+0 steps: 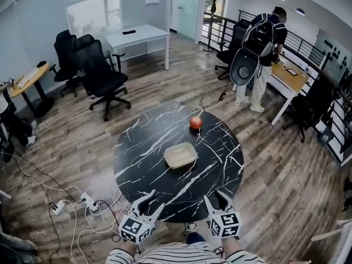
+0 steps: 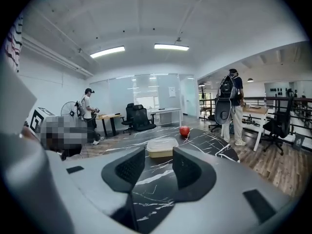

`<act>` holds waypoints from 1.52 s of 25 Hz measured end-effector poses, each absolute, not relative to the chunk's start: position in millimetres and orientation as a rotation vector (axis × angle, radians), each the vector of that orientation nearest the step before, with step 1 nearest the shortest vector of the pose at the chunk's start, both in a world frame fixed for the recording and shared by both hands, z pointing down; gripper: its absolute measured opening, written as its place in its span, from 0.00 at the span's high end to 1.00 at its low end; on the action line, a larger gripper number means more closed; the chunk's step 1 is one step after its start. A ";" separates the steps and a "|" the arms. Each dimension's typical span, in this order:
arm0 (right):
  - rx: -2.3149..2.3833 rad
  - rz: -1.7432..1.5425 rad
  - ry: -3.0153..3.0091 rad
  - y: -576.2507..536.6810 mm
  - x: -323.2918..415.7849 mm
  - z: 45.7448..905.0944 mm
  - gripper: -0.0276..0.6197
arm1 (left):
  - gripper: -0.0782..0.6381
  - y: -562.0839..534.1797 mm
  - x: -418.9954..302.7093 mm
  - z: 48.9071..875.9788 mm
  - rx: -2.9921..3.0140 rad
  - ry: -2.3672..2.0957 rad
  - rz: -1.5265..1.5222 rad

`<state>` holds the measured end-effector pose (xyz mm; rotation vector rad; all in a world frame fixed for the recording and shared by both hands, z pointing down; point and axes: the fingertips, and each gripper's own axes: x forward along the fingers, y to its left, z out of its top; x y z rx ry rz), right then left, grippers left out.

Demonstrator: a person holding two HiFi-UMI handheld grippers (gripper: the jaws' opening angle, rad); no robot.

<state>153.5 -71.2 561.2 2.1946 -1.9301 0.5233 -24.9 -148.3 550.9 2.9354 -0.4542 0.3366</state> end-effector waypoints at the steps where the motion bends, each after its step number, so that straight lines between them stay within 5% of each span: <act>1: 2.181 0.530 -1.940 -77.9 159.1 561.9 0.69 | 0.68 -153.6 -20.2 549.9 2.933 -0.471 0.335; 38: 1.825 0.602 -2.029 -282.8 271.3 646.4 0.69 | 0.68 -210.2 12.5 594.5 2.696 -1.019 0.386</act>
